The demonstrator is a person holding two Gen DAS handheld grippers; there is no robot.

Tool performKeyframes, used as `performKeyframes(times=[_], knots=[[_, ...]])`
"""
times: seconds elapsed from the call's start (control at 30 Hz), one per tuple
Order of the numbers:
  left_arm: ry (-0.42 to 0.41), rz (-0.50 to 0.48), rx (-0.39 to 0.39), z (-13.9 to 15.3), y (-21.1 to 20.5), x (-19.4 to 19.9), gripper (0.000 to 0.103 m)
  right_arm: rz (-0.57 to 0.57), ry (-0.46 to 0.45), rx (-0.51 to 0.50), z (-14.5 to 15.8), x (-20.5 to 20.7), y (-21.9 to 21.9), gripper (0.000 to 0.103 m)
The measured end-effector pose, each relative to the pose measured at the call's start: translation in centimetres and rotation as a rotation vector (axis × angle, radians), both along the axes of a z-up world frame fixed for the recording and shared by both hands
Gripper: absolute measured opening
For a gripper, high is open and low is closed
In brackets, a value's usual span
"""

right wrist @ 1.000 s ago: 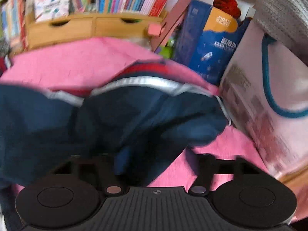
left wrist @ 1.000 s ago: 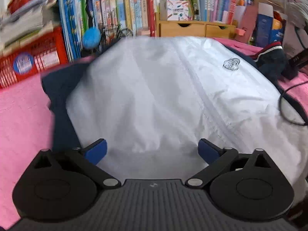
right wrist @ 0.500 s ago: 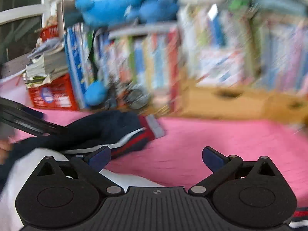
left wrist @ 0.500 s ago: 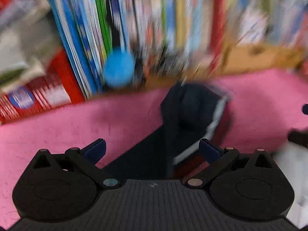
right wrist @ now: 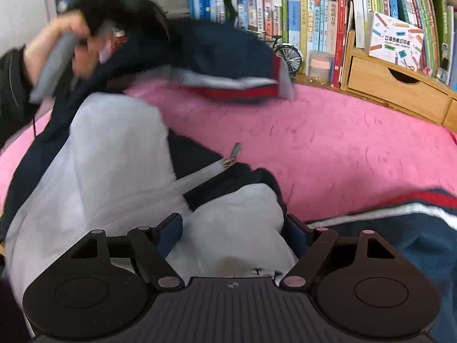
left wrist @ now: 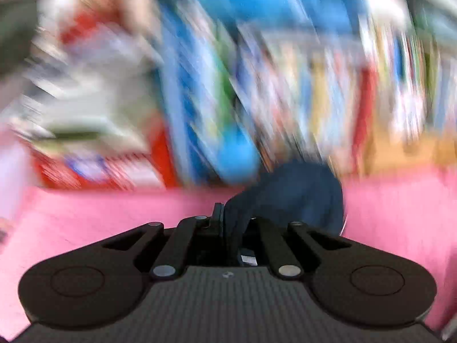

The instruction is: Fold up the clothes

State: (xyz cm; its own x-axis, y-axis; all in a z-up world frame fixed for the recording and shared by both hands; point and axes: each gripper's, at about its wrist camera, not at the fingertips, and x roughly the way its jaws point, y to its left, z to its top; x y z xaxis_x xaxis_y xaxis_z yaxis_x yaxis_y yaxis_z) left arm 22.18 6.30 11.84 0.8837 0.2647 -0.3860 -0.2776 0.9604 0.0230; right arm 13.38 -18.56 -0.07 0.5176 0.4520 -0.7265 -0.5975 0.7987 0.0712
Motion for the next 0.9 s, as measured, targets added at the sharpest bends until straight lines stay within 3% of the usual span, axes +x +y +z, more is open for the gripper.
performKeyframes(times=[0.07, 0.13, 0.17, 0.23, 0.33, 0.43, 0.53, 0.63, 0.73, 0.77, 0.8, 0.83, 0.9], knots=[[-0.177, 0.068, 0.038, 2.1, 1.5, -4.9, 0.003, 0.01, -0.01, -0.001, 0.7, -2.0, -0.6, 0.078], [-0.248, 0.153, 0.095, 2.4, 3.3, -9.3, 0.004, 0.03, -0.015, -0.002, 1.4, -3.6, -1.1, 0.079], [-0.239, 0.186, 0.118, 1.9, 4.3, -11.1, 0.004, 0.039, -0.015, -0.004, 1.6, -4.2, -1.4, 0.081], [-0.144, 0.255, 0.134, -0.5, 6.9, -13.8, 0.005, 0.054, -0.011, -0.01, 1.9, -5.1, -1.7, 0.086], [0.08, 0.355, 0.118, -5.7, 11.2, -16.6, 0.007, 0.068, -0.006, -0.035, 2.1, -5.7, -1.8, 0.09], [0.294, 0.371, -0.008, -10.4, 14.7, -18.7, 0.011, 0.068, -0.002, -0.057, 2.2, -5.9, -1.4, 0.091], [0.362, 0.335, -0.066, -12.6, 15.8, -20.6, 0.026, 0.065, -0.092, -0.009, 4.5, -5.6, -1.7, 0.092], [0.35, 0.319, -0.019, -12.1, 15.4, -21.3, 0.034, -0.015, -0.17, 0.116, 7.2, -2.0, -2.4, 0.101], [0.329, 0.306, 0.012, -10.9, 15.2, -22.6, 0.059, -0.132, -0.071, 0.162, 6.3, 4.7, -1.4, 0.099], [0.321, 0.312, 0.021, -10.5, 15.1, -23.7, 0.07, -0.157, 0.002, 0.155, 5.3, 7.0, -0.8, 0.09], [0.311, 0.32, 0.026, -10.0, 15.1, -24.6, 0.073, -0.173, 0.112, 0.131, 3.8, 8.9, -0.1, 0.077], [0.3, 0.329, 0.03, -9.6, 15.2, -25.5, 0.073, -0.165, 0.181, 0.125, 2.8, 9.4, 0.4, 0.071], [0.272, 0.335, 0.009, -8.4, 15.8, -27.1, 0.074, -0.124, 0.266, 0.138, 1.7, 9.2, 1.1, 0.075]])
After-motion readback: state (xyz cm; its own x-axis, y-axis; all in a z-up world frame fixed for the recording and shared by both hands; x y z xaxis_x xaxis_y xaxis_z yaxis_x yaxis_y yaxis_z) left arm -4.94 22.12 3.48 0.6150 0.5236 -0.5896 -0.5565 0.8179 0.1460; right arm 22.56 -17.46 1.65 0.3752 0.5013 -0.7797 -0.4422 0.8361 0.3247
